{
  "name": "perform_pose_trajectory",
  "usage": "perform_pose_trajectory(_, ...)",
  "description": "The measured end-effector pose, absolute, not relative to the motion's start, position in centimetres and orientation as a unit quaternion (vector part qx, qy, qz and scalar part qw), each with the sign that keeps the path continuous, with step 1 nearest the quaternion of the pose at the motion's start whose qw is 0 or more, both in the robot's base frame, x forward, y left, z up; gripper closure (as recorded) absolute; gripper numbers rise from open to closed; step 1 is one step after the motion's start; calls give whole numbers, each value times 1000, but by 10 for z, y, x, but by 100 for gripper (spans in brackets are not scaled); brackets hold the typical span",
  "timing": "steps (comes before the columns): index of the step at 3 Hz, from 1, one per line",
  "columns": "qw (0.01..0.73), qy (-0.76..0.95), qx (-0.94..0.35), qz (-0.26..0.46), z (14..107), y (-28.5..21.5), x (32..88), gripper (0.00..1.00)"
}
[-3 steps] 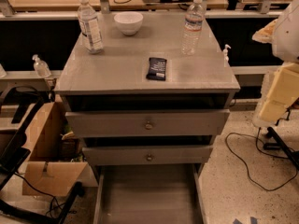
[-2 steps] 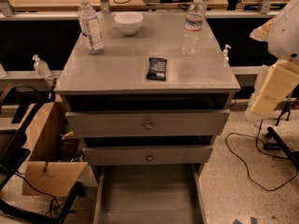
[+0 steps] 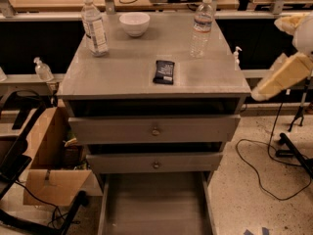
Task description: Place water bottle into bottom drawer
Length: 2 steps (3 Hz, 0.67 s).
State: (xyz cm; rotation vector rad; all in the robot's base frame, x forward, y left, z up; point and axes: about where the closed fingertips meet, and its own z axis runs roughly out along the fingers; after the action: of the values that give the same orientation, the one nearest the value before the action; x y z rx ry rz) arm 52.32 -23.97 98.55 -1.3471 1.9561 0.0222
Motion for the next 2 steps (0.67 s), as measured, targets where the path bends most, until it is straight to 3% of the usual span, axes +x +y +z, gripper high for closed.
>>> perform_pose_trajectory(1, 483, 719, -499, 19, 1003, -254, 568, 0)
perform_pose_trajectory(2, 524, 703, -481, 11, 1015, -265, 598, 0)
